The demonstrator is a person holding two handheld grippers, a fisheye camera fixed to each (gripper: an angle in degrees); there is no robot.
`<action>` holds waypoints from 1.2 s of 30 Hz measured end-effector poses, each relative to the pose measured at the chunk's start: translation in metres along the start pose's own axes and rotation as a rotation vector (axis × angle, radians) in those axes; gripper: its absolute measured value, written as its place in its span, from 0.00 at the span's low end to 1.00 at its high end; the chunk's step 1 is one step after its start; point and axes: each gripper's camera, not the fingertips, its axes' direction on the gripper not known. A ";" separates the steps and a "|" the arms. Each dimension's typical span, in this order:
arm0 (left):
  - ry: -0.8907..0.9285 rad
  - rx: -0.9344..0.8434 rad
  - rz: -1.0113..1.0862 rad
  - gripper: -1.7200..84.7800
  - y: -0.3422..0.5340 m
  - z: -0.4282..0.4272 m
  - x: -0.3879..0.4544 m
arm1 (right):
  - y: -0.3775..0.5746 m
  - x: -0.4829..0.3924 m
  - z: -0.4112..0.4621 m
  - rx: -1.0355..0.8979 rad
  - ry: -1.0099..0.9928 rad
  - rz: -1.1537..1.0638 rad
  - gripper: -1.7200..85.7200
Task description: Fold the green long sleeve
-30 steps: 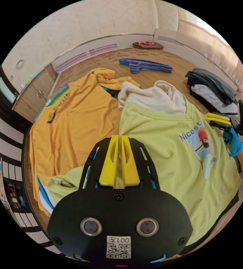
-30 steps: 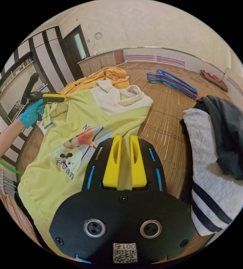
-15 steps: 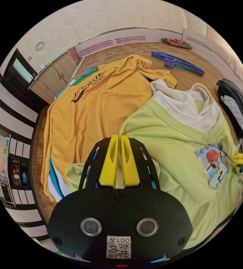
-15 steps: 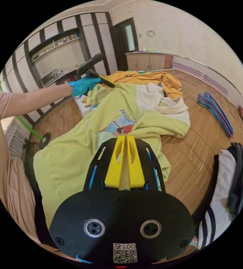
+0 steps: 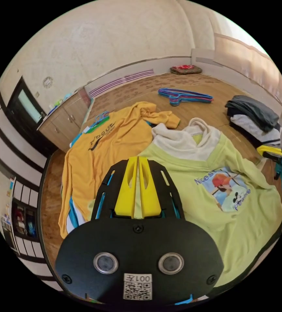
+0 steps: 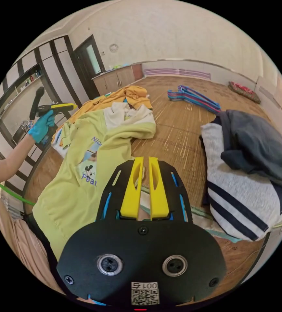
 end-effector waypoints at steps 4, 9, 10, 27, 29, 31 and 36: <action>0.145 0.061 0.120 0.01 -0.026 -0.001 0.046 | 0.007 -0.003 0.018 -0.095 -0.031 -0.036 0.11; 0.298 0.049 0.202 0.02 -0.048 0.023 0.102 | 0.015 -0.007 0.031 -0.098 -0.107 -0.003 0.12; 0.331 0.038 0.216 0.03 -0.053 0.030 0.115 | 0.017 -0.007 0.034 -0.103 -0.134 0.015 0.12; 0.415 -0.170 0.099 0.01 -0.104 0.136 0.176 | 0.034 -0.069 -0.019 0.032 0.154 -0.073 0.02; 0.388 -0.128 0.061 0.01 -0.105 0.126 0.165 | 0.039 -0.078 -0.030 0.051 0.207 -0.089 0.02; 0.358 -0.067 0.004 0.01 -0.106 0.111 0.147 | 0.044 -0.089 -0.047 0.088 0.298 -0.106 0.02; 0.336 -0.010 -0.108 0.01 -0.109 0.095 0.114 | 0.050 -0.101 -0.088 0.204 0.421 -0.074 0.02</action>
